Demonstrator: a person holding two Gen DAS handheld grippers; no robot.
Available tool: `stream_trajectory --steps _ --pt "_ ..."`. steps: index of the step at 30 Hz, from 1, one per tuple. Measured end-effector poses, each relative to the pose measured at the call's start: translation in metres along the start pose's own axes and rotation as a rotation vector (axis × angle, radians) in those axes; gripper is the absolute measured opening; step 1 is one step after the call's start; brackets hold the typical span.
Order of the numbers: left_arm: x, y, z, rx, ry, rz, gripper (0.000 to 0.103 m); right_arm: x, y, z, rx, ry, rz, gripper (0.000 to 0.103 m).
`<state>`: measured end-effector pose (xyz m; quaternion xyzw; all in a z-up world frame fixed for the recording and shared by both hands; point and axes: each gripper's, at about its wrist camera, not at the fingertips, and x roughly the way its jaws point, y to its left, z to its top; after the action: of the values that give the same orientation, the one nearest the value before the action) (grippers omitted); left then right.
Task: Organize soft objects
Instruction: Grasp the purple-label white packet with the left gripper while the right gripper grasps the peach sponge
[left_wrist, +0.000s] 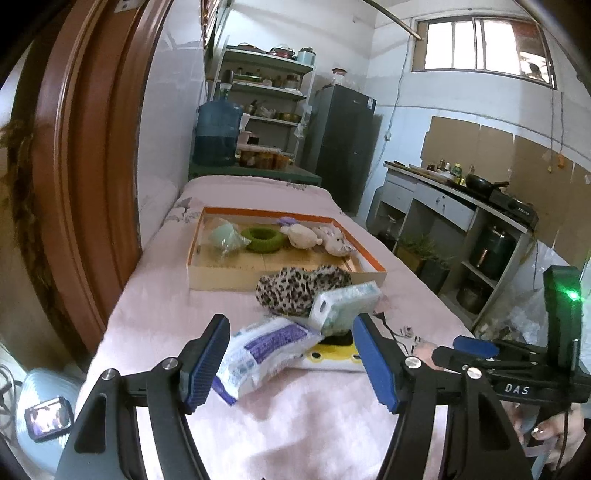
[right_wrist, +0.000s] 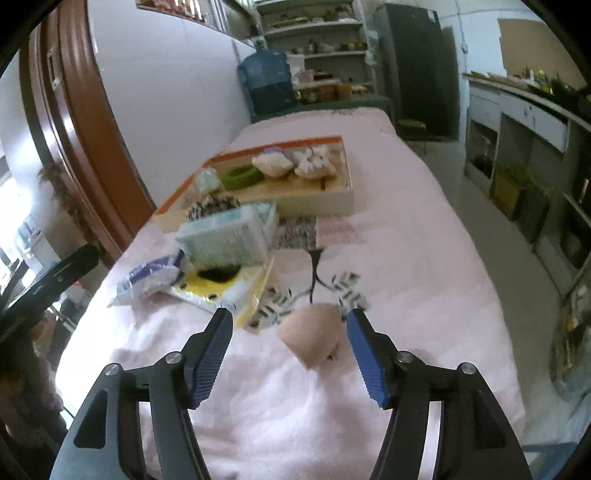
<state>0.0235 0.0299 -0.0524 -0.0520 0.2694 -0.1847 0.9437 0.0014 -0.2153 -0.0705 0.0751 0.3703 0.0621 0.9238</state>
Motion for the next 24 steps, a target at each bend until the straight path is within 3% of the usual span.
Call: stream_trajectory --steps 10,19,21,22,23,24 --pt "0.007 0.001 -0.014 0.034 0.025 -0.009 0.069 0.026 -0.011 -0.013 0.045 0.068 -0.010 0.069" --pt "0.023 0.001 -0.011 0.187 0.060 -0.010 0.069 0.046 -0.011 -0.012 0.041 0.087 -0.004 0.069" --pt "0.029 0.005 -0.007 0.211 0.073 -0.031 0.069 0.049 -0.010 -0.012 0.037 0.089 -0.004 0.063" --pt "0.033 0.007 -0.006 0.227 0.085 -0.044 0.069 0.051 -0.010 -0.012 0.033 0.091 -0.005 0.050" --pt "0.038 0.010 -0.005 0.249 0.100 -0.057 0.069 0.052 -0.010 -0.012 0.030 0.093 -0.006 0.045" --pt "0.042 0.011 -0.005 0.274 0.118 -0.066 0.069 0.053 -0.009 -0.012 0.025 0.094 -0.008 0.045"
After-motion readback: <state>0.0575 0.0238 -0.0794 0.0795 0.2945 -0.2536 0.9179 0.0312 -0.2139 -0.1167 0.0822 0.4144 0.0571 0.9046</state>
